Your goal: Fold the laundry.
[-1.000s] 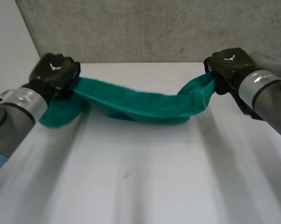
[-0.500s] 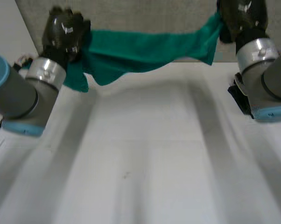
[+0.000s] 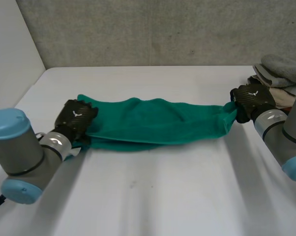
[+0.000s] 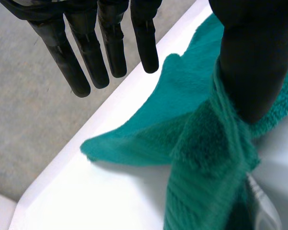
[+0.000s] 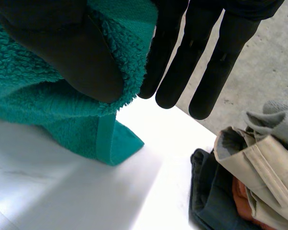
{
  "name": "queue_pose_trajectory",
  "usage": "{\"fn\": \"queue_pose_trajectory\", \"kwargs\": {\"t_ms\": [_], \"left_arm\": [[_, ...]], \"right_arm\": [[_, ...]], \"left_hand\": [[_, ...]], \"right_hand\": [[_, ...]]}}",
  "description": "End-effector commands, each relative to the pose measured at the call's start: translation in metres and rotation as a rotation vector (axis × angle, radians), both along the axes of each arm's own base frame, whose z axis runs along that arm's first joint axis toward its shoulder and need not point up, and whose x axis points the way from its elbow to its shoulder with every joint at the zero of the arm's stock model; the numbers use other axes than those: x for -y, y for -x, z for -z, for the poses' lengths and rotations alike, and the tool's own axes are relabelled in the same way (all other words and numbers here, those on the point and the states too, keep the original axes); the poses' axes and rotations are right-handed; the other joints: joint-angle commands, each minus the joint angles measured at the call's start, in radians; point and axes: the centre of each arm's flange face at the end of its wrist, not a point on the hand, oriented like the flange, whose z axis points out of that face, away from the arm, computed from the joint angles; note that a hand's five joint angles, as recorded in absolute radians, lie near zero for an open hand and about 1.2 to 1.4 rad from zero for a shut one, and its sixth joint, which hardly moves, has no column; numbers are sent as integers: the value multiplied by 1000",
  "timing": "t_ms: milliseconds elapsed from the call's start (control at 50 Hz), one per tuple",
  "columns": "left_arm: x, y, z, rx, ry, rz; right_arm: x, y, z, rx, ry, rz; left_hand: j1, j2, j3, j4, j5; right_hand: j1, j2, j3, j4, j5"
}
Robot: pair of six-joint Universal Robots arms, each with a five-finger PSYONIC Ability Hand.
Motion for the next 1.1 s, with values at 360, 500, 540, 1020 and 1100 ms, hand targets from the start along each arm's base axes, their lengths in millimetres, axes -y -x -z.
{"fn": "queue_pose_trajectory", "kwargs": {"t_ms": [360,500,540,1020,1100], "left_arm": [[-2,-61,2,-87,-268,-154],[-21,-64,-63,-29,-152,-142],[-27,-65,-88,-37,-84,-141],[22,-40,-125,-16,-43,-85],[73,-17,-132,8,131,-104]], "right_arm": [[8,15,-1,-9,-4,47],[-10,18,-43,-85,18,30],[-19,19,-63,-120,32,17],[-17,25,-83,-407,-151,-34],[25,8,-75,-283,-31,19]], "left_hand": [[838,854,852,863,866],[892,907,905,917,920],[892,907,905,917,920],[892,907,905,917,920],[892,907,905,917,920]], "right_hand": [[280,224,208,201,217],[280,224,208,201,217],[280,224,208,201,217],[280,224,208,201,217],[280,224,208,201,217]]}}
